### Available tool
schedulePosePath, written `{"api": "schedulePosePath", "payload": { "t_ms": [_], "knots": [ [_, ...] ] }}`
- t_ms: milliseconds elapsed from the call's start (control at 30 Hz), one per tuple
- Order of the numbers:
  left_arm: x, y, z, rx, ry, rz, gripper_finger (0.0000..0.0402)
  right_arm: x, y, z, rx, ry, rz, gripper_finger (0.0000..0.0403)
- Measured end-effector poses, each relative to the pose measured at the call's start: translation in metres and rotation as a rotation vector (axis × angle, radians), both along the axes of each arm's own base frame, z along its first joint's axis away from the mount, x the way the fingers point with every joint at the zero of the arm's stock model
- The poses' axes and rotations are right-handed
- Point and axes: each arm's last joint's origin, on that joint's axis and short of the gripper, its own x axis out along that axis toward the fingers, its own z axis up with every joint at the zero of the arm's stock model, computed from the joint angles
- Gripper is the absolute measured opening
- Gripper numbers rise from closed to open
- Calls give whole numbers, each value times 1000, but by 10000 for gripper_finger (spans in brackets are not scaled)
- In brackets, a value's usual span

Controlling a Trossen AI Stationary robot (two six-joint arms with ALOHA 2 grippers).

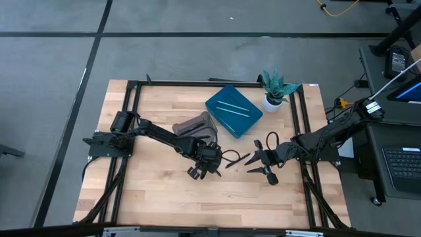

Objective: Sort pens & pencils
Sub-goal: Put the black pen into the black bin

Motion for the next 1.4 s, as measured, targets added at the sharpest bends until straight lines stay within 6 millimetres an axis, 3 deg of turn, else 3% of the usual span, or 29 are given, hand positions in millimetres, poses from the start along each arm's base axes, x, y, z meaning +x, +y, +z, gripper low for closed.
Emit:
{"api": "schedulePosePath", "payload": {
  "t_ms": [533,800,1033,1267,1400],
  "knots": [
    [4,4,-22,-12,55,21,92,0,0,-1,-1,10,-1,145],
    [3,6,-22,-34,74,68,19,0,0,-1,-1,10,-1,145],
    [3,6,-22,-47,73,113,14,0,0,-1,-1,10,-1,145],
    [-2,1,-8,-46,49,102,13,0,0,-1,2,11,-2,145],
    [-7,-2,19,-71,-12,117,12,0,0,-1,2,11,-2,145]
  ]
}}
